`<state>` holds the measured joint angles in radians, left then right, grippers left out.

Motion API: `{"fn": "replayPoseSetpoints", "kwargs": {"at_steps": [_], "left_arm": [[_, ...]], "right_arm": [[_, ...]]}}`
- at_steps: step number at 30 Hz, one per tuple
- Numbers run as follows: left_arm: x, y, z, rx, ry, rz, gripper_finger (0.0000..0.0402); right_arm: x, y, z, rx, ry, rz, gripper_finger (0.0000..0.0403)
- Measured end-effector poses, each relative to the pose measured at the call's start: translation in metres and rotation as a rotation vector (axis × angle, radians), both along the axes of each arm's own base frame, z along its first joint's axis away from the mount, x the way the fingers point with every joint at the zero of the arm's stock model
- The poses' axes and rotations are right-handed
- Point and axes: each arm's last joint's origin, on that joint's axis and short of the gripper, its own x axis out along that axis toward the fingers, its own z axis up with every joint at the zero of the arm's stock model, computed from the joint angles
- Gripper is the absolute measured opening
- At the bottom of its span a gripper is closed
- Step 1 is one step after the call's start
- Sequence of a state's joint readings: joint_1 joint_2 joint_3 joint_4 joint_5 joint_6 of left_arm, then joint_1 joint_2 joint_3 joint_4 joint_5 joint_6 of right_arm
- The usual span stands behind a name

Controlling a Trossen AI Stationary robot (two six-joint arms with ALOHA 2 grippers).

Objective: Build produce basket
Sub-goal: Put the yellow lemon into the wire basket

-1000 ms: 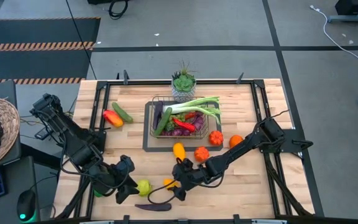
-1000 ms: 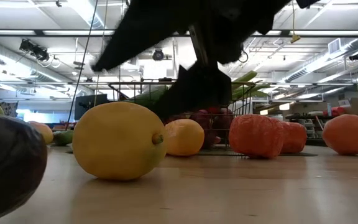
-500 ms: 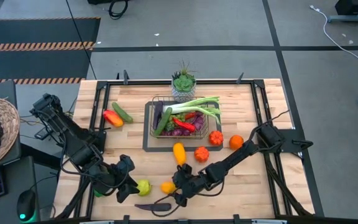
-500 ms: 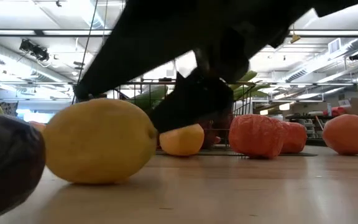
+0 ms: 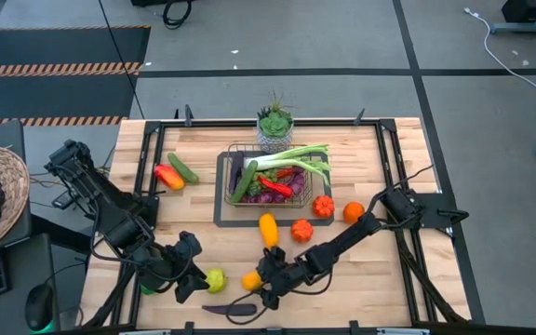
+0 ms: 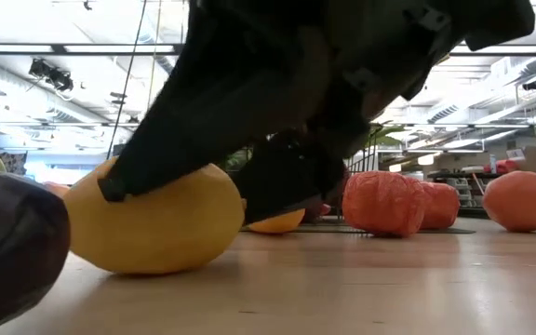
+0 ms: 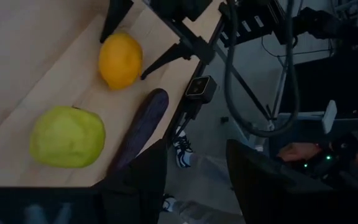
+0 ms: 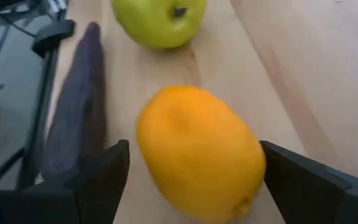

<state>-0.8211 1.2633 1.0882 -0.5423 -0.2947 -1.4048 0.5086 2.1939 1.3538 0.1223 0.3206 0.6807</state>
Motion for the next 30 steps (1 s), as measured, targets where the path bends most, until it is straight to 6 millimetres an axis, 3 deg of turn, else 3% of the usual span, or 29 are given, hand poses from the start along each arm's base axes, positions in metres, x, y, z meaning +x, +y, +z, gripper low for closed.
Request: {"fn": "replayPoseSetpoints", "kwargs": {"at_steps": [5,11,17,23,30], "left_arm": [[0.000,0.000,0.000,0.003,0.000,-0.001,0.0172],[0.000,0.000,0.000,0.003,0.002,0.000,0.0172],[0.000,0.000,0.000,-0.014,0.010,0.015,0.0172],[0.000,0.000,0.000,-0.002,0.004,0.004,0.0172],[0.000,0.000,0.000,0.016,-0.004,-0.011,0.0172]], "right_arm": [[0.000,-0.001,-0.001,0.022,0.025,0.028,0.0319],[0.002,-0.004,0.000,0.061,0.031,0.027,0.0241],[0.005,-0.011,0.005,0.073,0.021,0.010,0.0239],[0.019,-0.037,0.043,0.034,-0.035,-0.007,0.0247],[0.025,-0.096,0.092,-0.058,0.005,-0.090,0.0246]]}}
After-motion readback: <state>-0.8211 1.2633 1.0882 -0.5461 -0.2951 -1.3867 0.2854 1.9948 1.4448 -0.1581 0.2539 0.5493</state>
